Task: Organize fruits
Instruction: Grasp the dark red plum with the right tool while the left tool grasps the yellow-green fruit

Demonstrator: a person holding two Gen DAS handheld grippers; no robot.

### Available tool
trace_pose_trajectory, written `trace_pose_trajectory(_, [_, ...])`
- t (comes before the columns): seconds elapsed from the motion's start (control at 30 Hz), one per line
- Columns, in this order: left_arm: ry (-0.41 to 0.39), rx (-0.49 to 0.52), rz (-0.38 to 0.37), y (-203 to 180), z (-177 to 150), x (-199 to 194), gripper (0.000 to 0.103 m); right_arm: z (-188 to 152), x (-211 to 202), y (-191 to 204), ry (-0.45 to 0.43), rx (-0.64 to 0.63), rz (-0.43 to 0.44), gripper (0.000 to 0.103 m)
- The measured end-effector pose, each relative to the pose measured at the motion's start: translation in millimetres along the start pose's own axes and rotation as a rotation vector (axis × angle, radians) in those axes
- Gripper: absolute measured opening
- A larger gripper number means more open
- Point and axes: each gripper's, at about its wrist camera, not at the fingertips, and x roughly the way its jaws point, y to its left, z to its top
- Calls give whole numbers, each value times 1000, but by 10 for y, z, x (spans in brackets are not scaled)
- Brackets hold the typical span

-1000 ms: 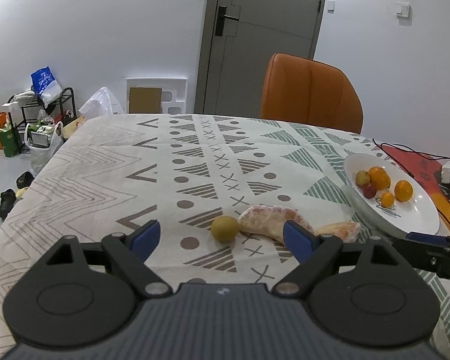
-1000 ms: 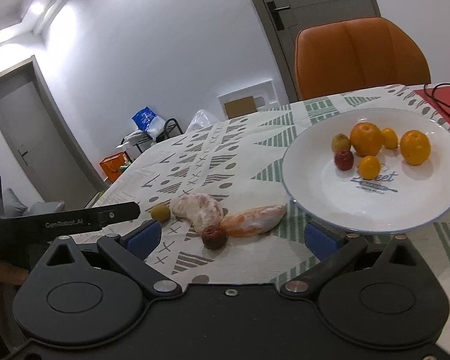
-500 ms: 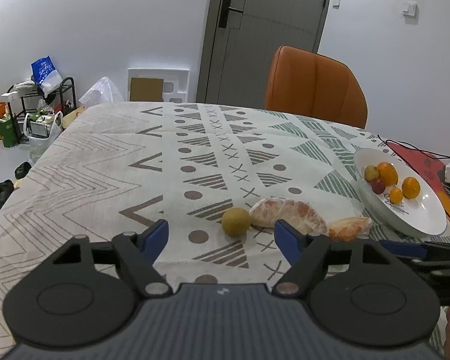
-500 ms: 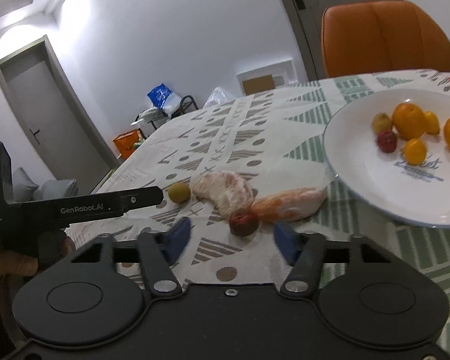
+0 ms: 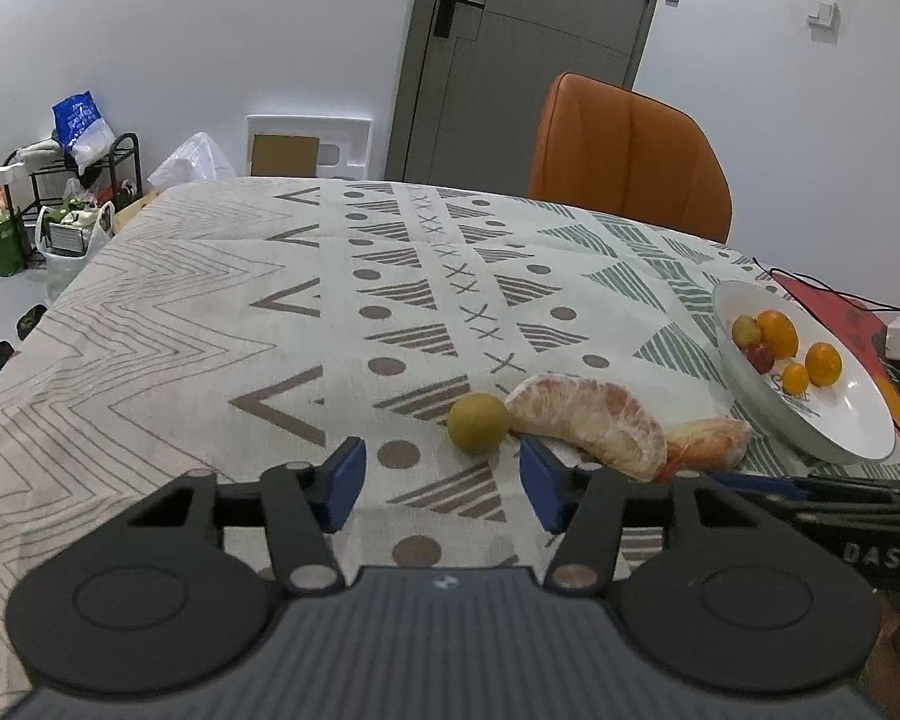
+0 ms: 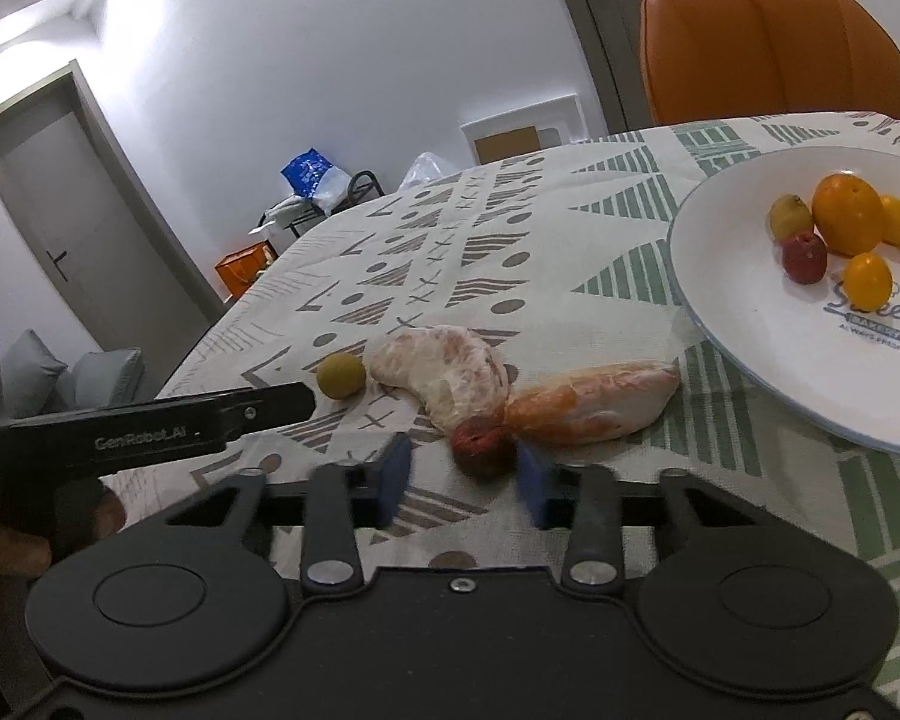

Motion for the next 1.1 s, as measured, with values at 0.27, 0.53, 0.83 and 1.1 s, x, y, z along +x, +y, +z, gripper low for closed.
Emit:
trace_pose_trajectory(0.27, [-1, 3, -7, -40, 11, 52, 54, -2, -86, -28, -7, 3, 9, 22])
trace_pose_trajectory(0.53, [-4, 7, -8, -122, 47, 160, 46, 20, -276, -109, -47, 11, -15, 22])
trace_pose_trajectory(0.83, [0, -27, 10, -140, 49, 235, 24, 33, -475, -188, -93, 29, -34, 22])
trace_pose_trajectory(1.1, [-40, 7, -11, -285, 100, 80, 24, 38, -603, -257, -131, 42, -42, 22])
